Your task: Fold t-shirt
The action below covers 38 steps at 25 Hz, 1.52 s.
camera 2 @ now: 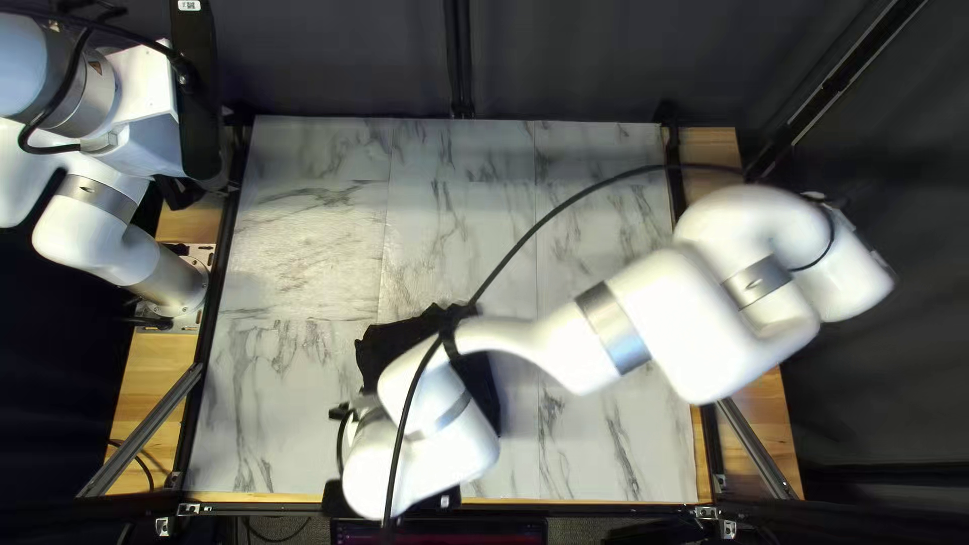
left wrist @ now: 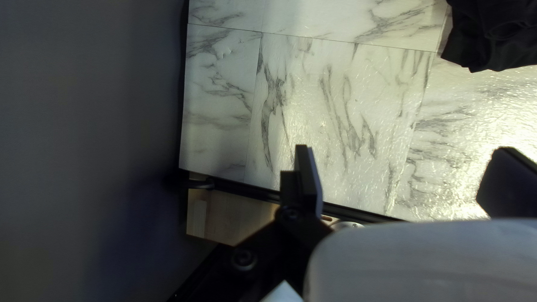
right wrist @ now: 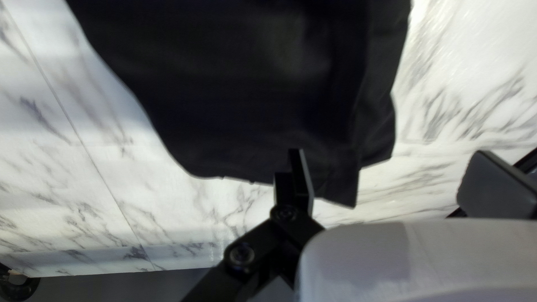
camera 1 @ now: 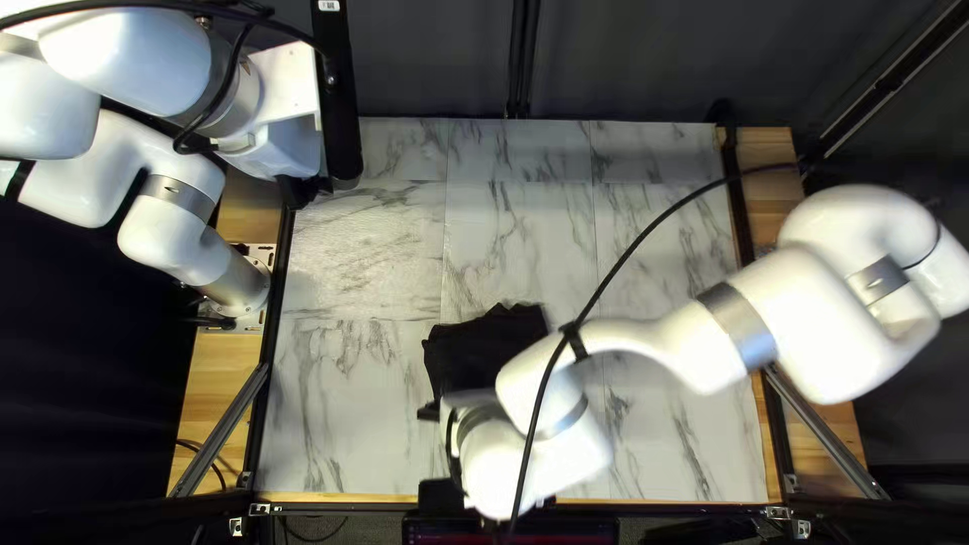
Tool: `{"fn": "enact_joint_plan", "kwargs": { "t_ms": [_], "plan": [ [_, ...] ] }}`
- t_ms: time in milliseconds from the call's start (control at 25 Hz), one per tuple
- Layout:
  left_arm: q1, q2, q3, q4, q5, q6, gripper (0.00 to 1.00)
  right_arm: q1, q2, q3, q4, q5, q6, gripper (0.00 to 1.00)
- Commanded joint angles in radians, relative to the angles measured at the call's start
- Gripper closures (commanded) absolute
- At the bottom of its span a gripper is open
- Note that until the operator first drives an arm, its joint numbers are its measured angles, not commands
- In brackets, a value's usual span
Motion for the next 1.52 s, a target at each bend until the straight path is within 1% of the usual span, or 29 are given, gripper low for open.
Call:
{"fn": "enact_joint_plan", "kwargs": {
  "t_ms": [40,320,360,400,440,480,520,560,680,720,800,920,1080,1240,1320,1440,1520],
  "plan": [
    [0.000,0.000,0.000,0.000,0.000,0.000,0.00,0.005,0.034,-0.046,0.007,0.032,-0.024,0.00],
    [0.000,0.000,0.000,0.000,0.000,0.000,0.00,0.005,0.034,-0.046,0.007,0.032,-0.024,0.00],
    [0.000,0.000,0.000,0.000,0.000,0.000,0.00,-0.030,0.023,0.084,0.146,-0.010,-0.191,0.00],
    [0.000,0.000,0.000,0.000,0.000,0.000,0.00,-0.037,-0.158,0.409,0.147,-0.170,-0.146,0.00],
    [0.000,0.000,0.000,0.000,0.000,0.000,0.00,-0.039,-0.226,0.527,0.146,-0.232,-0.125,0.00],
    [0.000,0.000,0.000,0.000,0.000,0.000,0.00,-0.045,-0.373,0.776,0.137,-0.369,-0.074,0.00],
    [0.000,0.000,0.000,0.000,0.000,0.000,0.00,-0.048,-0.470,0.935,0.126,-0.464,-0.032,0.00],
    [0.000,0.000,0.000,0.000,0.000,0.000,0.00,-0.050,-0.524,1.023,0.117,-0.517,-0.005,0.00],
    [0.000,0.000,0.000,0.000,0.000,0.000,0.00,-0.050,-0.524,1.023,0.117,-0.517,-0.005,0.00],
    [0.000,0.000,0.000,0.000,0.000,0.000,0.00,-0.051,-0.798,1.425,0.055,-0.740,0.154,0.00],
    [0.000,0.000,0.000,0.000,0.000,0.000,0.00,-0.036,-0.873,1.499,0.034,-0.765,0.208,0.00],
    [0.000,0.000,0.000,0.000,0.000,0.000,0.00,-0.019,-0.921,1.525,0.013,-0.769,0.251,0.00],
    [0.000,0.000,0.000,0.000,0.000,0.000,0.00,-0.026,-0.992,1.559,-0.009,-0.761,0.263,0.00],
    [0.000,0.000,0.000,0.000,0.000,0.000,0.00,-0.043,-1.043,1.545,-0.012,-0.709,0.234,0.00],
    [0.000,0.000,0.000,0.000,0.000,0.000,0.00,-0.060,-1.090,1.529,-0.005,-0.659,0.187,0.00],
    [0.000,0.000,0.000,0.000,0.000,0.000,0.00,-0.075,-1.142,1.516,-0.002,-0.608,0.145,0.00],
    [0.000,0.000,0.000,0.000,0.000,0.000,0.00,-0.083,-1.207,1.517,-0.001,-0.557,0.121,0.00]
  ]
}}
